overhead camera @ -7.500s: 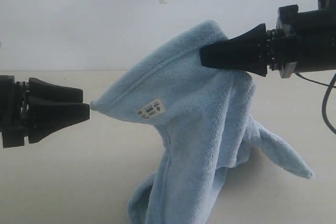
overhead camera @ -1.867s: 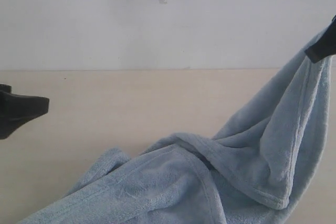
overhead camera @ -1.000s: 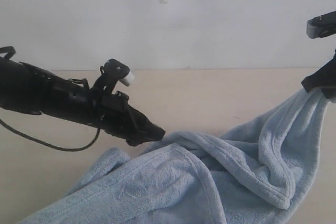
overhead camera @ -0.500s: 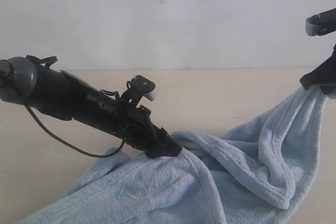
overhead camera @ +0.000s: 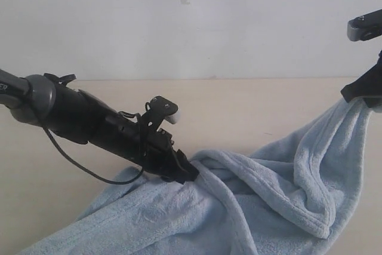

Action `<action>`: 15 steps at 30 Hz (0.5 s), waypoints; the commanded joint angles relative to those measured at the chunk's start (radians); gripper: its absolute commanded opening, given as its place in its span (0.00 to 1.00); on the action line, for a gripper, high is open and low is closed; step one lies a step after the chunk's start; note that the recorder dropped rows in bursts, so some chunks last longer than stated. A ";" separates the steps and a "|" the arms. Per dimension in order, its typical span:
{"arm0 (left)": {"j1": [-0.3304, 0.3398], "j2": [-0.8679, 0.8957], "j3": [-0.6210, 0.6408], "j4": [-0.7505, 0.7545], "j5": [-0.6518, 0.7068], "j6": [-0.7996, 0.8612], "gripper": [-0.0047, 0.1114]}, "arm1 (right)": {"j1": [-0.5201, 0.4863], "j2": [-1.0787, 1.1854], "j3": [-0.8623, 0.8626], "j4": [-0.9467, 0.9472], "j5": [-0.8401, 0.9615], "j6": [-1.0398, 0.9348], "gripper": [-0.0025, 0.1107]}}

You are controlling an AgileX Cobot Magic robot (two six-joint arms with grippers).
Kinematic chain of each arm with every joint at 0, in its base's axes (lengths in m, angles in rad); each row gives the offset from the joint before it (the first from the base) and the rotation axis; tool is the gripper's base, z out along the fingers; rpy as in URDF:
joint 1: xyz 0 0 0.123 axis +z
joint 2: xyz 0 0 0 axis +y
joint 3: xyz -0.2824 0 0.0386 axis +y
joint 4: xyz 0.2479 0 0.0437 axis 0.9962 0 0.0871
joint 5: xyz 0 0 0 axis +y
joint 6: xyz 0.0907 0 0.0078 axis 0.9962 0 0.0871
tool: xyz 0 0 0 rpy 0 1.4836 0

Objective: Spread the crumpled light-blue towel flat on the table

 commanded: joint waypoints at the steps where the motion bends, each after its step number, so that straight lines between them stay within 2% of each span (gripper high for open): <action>1: -0.005 0.013 0.004 0.011 0.033 0.002 0.07 | -0.008 0.001 -0.004 0.003 -0.005 -0.006 0.03; 5: -0.005 -0.026 0.004 0.011 0.056 0.010 0.07 | -0.008 0.001 -0.004 0.006 -0.005 -0.006 0.03; 10: -0.003 -0.163 0.004 0.011 0.061 0.037 0.07 | -0.008 0.001 -0.004 0.011 0.013 -0.006 0.03; 15: -0.003 -0.284 0.015 0.022 0.155 0.032 0.07 | -0.008 0.001 -0.004 0.011 0.021 -0.006 0.03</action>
